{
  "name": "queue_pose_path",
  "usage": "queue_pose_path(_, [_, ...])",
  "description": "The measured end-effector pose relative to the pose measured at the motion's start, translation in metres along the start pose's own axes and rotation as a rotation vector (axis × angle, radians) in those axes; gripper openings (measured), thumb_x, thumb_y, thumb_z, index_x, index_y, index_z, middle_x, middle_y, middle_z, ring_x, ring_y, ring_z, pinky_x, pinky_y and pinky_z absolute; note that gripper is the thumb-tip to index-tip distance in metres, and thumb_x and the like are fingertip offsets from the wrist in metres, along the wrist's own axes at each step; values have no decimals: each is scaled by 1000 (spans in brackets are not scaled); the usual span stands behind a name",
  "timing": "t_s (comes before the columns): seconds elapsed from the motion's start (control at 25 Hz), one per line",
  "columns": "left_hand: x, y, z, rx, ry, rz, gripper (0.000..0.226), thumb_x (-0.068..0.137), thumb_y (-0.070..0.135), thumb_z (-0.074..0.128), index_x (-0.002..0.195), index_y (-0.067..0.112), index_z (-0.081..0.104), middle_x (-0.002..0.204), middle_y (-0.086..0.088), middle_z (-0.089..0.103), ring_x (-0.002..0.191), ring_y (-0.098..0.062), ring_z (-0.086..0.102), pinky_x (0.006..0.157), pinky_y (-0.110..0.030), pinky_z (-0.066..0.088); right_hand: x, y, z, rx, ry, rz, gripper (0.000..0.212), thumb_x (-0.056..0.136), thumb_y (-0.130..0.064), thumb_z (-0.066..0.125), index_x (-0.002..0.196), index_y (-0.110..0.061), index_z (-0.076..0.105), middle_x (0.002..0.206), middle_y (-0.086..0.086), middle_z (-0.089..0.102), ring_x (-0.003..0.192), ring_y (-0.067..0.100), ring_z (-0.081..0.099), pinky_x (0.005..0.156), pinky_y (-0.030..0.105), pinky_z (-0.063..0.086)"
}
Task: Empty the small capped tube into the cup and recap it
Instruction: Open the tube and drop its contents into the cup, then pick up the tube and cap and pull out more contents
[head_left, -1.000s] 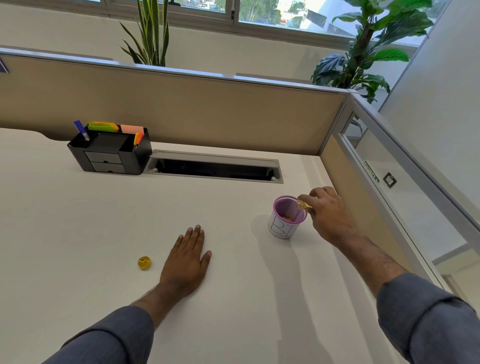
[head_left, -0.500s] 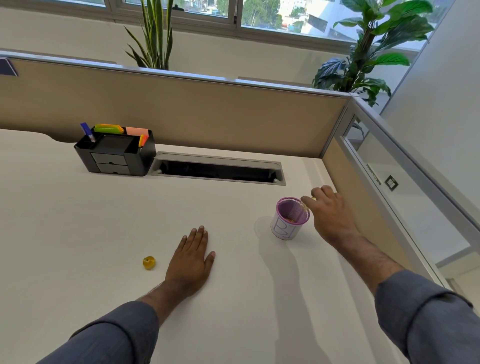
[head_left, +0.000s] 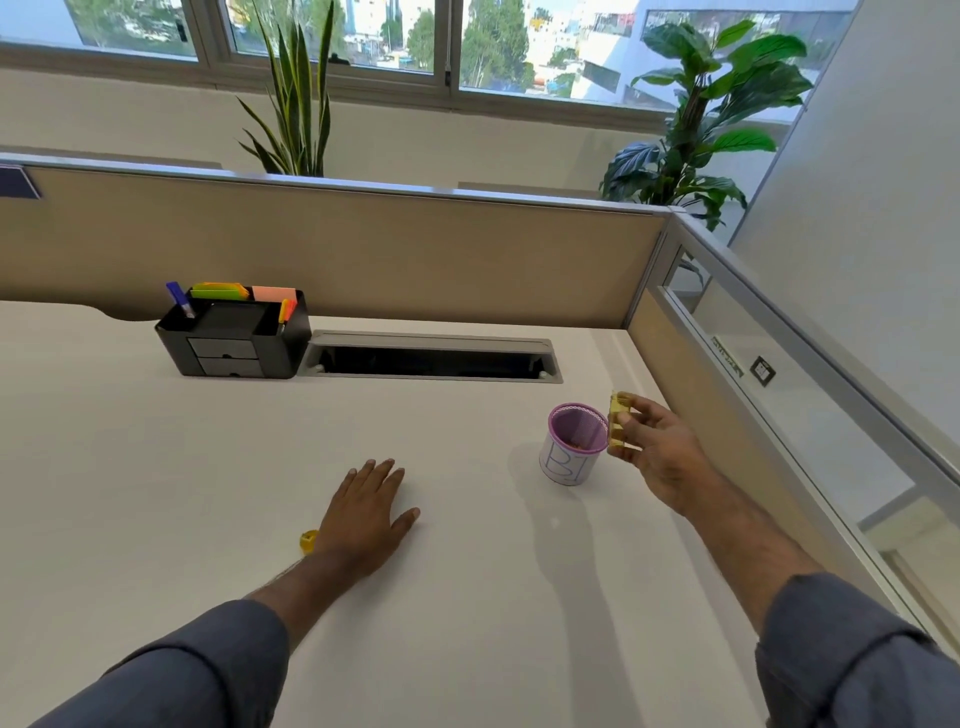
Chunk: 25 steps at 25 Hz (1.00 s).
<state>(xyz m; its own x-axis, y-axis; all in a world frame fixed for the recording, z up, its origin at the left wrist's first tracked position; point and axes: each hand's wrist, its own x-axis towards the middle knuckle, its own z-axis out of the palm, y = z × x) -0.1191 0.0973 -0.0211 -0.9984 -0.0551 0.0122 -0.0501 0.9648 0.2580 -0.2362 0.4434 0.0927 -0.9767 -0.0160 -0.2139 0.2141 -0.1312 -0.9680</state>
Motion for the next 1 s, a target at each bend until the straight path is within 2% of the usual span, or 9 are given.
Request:
queue_pose_path(0.12, [-1,-24,-22,34,18,-22,60,92,53,47,142,22,42,151,-2,41,143,-22,29,121,-38,9,-7,1,16,48,-53,9,34,93,0,54,125,-10,61,113,13,62,98,29,61,74,40,53])
queue_pose_path(0.24, [-7,-48,-43,48,-13,-69,60,87,57,52,138,26,47,140,1,51,131,-20,44,116,-37,22,-17,1,41,103,-91,5,31,92,0,54,119,-12,62,111,13,62,100,29,60,78,39,55])
queue_pose_path(0.36, [-21,-67,-55,25,-147,-110,72,76,67,59,138,32,46,136,4,50,123,-21,48,104,-36,36,-28,3,69,138,-149,-33,29,90,-2,55,118,-11,62,105,14,62,89,27,61,71,35,58])
queue_pose_path(0.44, [-32,-77,-56,-5,-273,-131,77,70,68,64,137,35,45,133,6,45,120,-21,47,100,-35,38,-33,6,86,115,-153,-32,32,91,-1,55,121,-8,60,110,16,61,94,30,60,75,39,56])
queue_pose_path(0.52, [-41,-85,-52,-59,-303,-147,69,71,59,69,133,36,49,128,5,45,117,-21,49,96,-32,40,-39,10,105,112,-162,-6,36,90,0,57,126,-5,58,116,18,60,101,32,59,79,43,53])
queue_pose_path(0.68, [-44,-85,-47,-164,-232,-153,36,86,28,64,122,27,62,110,1,50,108,-23,56,86,-26,42,-58,15,134,121,-189,33,30,91,-2,56,120,-6,63,109,15,65,98,31,63,82,43,54])
queue_pose_path(0.8, [-46,-82,-53,-272,-129,-175,30,84,26,67,113,21,66,101,3,55,101,-20,59,80,-21,41,-69,18,150,127,-207,61,25,92,-3,55,113,-12,64,108,14,67,98,32,63,81,41,55])
queue_pose_path(0.92, [-41,-62,-82,-568,62,-268,24,80,26,73,101,18,66,92,1,65,79,-12,59,65,-18,43,-76,19,157,152,-242,77,28,91,1,56,115,-13,62,111,15,67,101,33,63,80,40,55])
queue_pose_path(1.0, [-32,-40,-109,-794,161,-276,23,84,27,70,106,22,63,91,-2,65,75,-11,57,62,-20,45,-81,17,162,154,-266,76,35,88,6,59,118,-11,60,114,17,67,103,33,65,80,38,55])
